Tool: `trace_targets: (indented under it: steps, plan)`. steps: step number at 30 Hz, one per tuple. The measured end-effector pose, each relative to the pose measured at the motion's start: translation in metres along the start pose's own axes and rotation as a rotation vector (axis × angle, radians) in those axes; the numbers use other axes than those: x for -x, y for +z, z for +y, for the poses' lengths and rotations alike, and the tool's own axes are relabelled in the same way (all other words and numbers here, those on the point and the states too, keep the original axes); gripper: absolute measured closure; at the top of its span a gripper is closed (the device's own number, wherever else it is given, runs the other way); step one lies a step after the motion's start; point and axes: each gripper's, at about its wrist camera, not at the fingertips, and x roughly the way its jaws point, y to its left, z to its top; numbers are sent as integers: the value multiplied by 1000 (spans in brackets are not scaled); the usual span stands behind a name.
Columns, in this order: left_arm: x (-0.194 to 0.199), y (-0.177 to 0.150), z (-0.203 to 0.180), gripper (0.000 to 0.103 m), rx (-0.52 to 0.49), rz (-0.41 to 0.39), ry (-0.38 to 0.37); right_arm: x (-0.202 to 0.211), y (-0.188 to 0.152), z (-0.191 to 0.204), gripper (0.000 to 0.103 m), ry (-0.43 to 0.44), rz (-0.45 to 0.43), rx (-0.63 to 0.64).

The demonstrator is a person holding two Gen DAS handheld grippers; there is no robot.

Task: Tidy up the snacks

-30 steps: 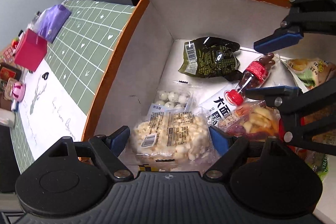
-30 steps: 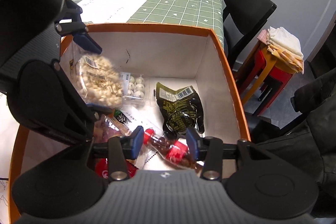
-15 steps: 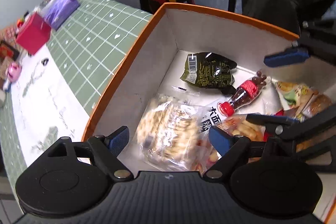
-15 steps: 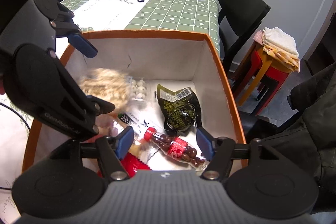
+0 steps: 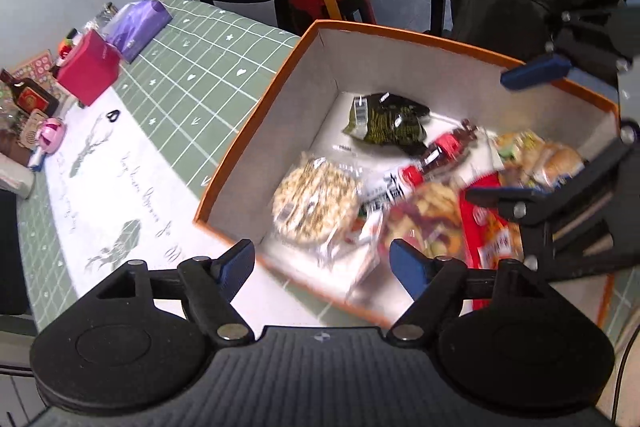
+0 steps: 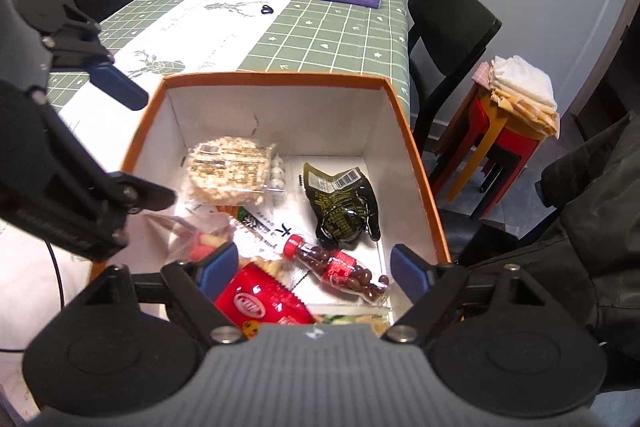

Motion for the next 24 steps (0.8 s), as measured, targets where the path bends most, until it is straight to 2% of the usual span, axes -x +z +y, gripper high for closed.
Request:
trace_targets:
  steps: [4,8,19,22,24]
  plan:
    - [30,-22,-7,13,-14,-24,30,25,-6,16,15,-18,-29,26]
    - [65,-52,-12,13,7,-87,45,51,-20,36,14,-24,-63,59]
    - [141,-152,-28,13,193,-326,131,122,-82,97,13,-20,-239,45]
    - [151,-178,-35,13,250,-362,159,136,-99,113,12,-19,-294,30]
    - [157,-196,-36,13,314,-381,143,143,-108,122,12,-24,-323,17]
